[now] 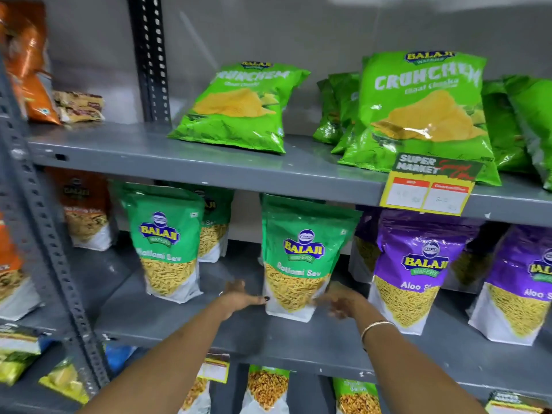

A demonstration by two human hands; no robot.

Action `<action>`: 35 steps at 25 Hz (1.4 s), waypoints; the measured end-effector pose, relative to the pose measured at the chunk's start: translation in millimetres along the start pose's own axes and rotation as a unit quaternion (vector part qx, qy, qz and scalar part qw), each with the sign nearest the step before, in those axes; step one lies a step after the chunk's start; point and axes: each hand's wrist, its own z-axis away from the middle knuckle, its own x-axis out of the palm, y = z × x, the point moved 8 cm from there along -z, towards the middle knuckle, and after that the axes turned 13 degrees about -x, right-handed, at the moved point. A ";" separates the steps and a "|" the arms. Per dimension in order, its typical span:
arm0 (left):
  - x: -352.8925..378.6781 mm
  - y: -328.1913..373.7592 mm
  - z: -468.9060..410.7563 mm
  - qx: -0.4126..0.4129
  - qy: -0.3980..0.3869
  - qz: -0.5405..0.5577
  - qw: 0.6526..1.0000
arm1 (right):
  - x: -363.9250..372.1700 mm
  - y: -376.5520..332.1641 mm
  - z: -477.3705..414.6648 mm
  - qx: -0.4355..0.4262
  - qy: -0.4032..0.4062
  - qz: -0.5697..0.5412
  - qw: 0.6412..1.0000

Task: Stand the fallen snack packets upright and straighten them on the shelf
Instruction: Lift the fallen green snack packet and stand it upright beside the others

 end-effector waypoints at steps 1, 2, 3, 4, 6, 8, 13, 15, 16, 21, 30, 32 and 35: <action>-17.7 -19.0 0.0 -0.034 -0.023 0.012 0.999 | 3.0 4.0 6.9 0.062 0.002 0.021 0.998; -38.2 -38.7 0.2 -0.076 -0.034 0.042 0.996 | 11.4 4.7 9.8 0.111 -0.006 0.037 0.993; -60.9 -57.0 -2.1 -0.111 -0.032 0.076 0.990 | 26.7 0.9 13.0 0.157 -0.033 0.061 0.985; -86.6 -74.8 -2.8 -0.133 -0.023 0.107 0.985 | 48.1 -3.8 11.9 0.190 -0.064 0.100 0.975; -135.9 -101.5 -20.4 -0.129 -0.003 0.139 0.982 | 104.5 -26.8 6.7 0.202 -0.113 0.162 0.959; -173.6 -110.0 -42.0 -0.076 0.009 0.163 0.984 | 160.4 -59.3 -2.6 0.152 -0.091 0.156 0.972; -222.4 -95.6 -59.0 0.032 0.064 0.194 0.978 | 241.3 -133.4 -38.0 -0.031 0.048 -0.015 0.998; -218.9 -91.3 -70.9 0.048 0.045 0.171 0.983 | 251.9 -137.8 -53.4 -0.043 0.062 -0.096 0.993; -217.0 -93.6 -77.4 0.050 0.038 0.166 0.984 | 254.4 -136.0 -60.0 -0.045 0.068 -0.116 0.990; -217.9 -105.4 -80.8 0.065 0.059 0.143 0.986 | 266.6 -129.9 -58.8 -0.067 0.118 -0.144 0.980; -218.9 -132.2 -6.8 0.075 0.120 0.037 0.989 | 267.8 -119.0 -5.3 -0.074 0.143 -0.016 0.987; -218.8 -136.3 4.8 0.075 0.129 0.031 0.988 | 269.9 -119.9 3.1 -0.076 0.130 -0.005 0.989; -219.3 -137.1 13.9 0.071 0.128 0.027 0.989 | 272.3 -125.4 12.4 -0.085 0.117 -0.009 0.989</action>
